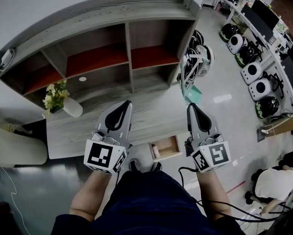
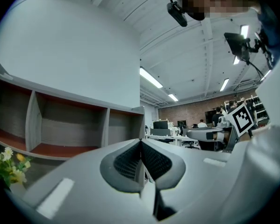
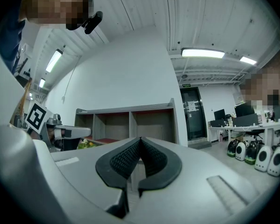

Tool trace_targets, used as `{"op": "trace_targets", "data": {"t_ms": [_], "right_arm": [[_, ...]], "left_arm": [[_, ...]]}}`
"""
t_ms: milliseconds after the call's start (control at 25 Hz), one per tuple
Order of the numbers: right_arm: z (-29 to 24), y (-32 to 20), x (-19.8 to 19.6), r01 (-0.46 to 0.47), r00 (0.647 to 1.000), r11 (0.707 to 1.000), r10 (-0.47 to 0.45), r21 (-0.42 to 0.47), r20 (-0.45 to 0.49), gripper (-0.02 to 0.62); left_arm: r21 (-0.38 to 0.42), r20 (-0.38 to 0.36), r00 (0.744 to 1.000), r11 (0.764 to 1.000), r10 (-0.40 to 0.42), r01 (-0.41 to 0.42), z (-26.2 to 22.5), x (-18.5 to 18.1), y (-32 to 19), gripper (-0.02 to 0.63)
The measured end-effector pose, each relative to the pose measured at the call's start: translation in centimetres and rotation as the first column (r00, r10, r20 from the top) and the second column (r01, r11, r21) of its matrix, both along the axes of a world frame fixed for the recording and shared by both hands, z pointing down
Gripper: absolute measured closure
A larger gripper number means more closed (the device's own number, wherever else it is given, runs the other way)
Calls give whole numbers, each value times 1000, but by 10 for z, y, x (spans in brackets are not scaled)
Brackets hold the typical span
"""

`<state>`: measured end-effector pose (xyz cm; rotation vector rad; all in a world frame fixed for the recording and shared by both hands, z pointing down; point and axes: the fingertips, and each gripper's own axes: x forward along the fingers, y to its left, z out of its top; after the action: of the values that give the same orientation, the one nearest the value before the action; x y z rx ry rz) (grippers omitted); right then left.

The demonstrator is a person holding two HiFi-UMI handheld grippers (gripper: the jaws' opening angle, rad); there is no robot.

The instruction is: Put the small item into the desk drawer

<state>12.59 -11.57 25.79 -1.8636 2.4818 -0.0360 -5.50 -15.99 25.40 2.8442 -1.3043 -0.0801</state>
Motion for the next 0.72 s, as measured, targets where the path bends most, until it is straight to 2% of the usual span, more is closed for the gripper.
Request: {"op": "trace_targets", "data": {"t_ms": [720], "right_arm": [[8,-4,8,-10,1000,1000,10,-19,28,589]], "left_arm": [[-41,-4,1000,999,-14,14,13,-4,-6,601]]}}
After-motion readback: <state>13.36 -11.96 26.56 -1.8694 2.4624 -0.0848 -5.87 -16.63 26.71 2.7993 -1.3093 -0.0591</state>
